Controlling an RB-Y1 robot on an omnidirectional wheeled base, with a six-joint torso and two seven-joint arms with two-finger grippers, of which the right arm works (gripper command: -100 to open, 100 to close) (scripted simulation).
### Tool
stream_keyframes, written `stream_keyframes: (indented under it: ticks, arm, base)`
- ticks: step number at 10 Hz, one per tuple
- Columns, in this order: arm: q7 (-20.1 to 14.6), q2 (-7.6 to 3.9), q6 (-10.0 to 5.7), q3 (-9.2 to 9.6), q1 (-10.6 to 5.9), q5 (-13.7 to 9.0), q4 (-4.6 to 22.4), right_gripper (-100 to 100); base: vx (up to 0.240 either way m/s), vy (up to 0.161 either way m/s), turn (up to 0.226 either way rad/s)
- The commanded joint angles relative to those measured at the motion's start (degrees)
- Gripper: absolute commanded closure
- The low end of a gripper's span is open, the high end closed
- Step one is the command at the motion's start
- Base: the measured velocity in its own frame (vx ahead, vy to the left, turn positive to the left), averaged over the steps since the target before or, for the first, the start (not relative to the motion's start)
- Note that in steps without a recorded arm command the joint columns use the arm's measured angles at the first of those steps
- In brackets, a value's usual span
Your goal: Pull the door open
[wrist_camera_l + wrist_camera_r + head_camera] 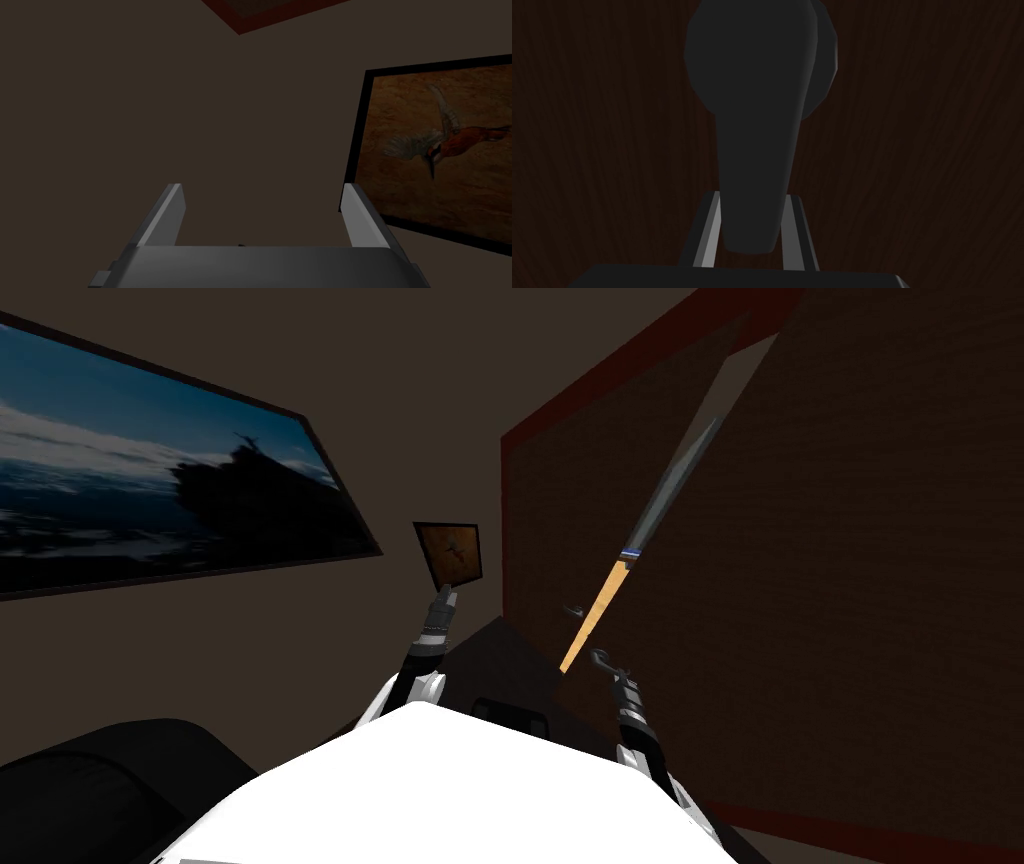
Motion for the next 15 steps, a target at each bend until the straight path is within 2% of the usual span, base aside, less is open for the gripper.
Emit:
stream_keyframes:
  ticks: [1, 4, 7, 12, 15]
  arm:
    - [-0.84, 0.14, -0.99, 1.81, -0.60, 0.55, 0.81, 100]
    - [-1.65, -0.03, -1.05, 3.51, 0.24, 0.87, -0.52, 100]
    - [-1.63, -0.28, -1.40, 3.20, 0.49, 0.74, 0.23, 100]
    - [-5.93, -2.97, -4.60, 6.68, 3.27, 2.50, -0.59, 100]
    - [-7.83, -4.14, -6.10, 8.23, 4.43, 3.28, -0.95, 100]
  base:
    - [-0.245, -0.022, 0.204]
    - [-0.244, -0.054, 0.138]
    - [-0.083, -0.019, 0.008]
    - [-0.223, -0.015, 0.152]
    - [-0.228, -0.047, 0.107]
